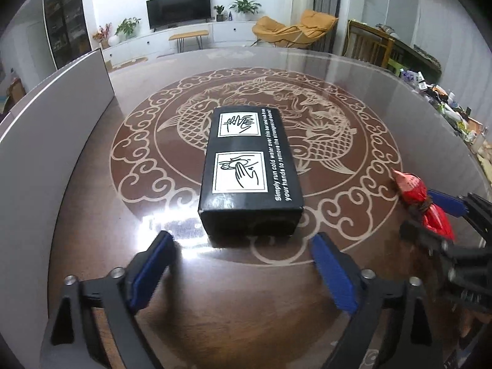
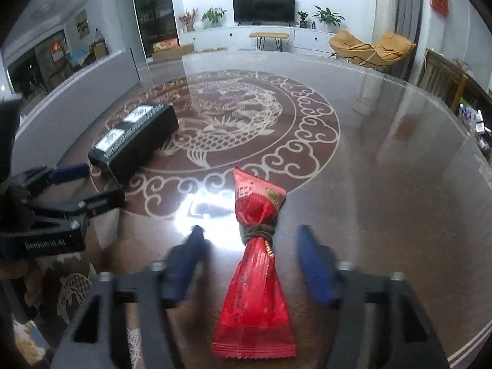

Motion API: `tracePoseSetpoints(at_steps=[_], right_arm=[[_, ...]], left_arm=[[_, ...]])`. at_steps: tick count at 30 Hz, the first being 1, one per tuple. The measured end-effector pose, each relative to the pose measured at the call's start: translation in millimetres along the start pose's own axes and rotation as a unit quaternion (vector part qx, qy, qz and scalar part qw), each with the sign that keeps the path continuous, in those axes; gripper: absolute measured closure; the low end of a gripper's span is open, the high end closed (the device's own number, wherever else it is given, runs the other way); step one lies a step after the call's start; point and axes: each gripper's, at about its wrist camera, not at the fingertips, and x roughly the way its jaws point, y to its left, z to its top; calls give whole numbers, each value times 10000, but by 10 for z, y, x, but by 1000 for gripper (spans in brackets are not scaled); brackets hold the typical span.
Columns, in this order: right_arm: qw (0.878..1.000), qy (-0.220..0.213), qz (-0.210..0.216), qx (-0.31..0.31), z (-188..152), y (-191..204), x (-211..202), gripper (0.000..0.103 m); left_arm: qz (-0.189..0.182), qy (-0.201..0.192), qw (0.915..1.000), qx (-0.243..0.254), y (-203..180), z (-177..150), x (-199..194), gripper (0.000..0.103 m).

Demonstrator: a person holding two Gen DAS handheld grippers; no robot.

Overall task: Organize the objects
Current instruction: 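Hold the black box in the left tool while the right tool moves to the red candy packet, then close the right tool on the twisted neck of the red packet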

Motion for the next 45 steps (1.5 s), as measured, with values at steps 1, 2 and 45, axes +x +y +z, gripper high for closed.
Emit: tracePoseSetpoints(at_steps=[1, 2, 45], right_arm=[[10000, 33, -47, -12, 0, -1, -4, 26], [9999, 68, -92, -34, 1, 18, 13, 20], [9959, 753, 420, 286, 293, -146, -66, 85]], left_arm=[[30, 48, 10000, 28, -1, 30, 29, 5], [39, 60, 10000, 36, 3, 48, 47, 4], [-259, 155, 9983, 489, -2, 665, 187, 45]])
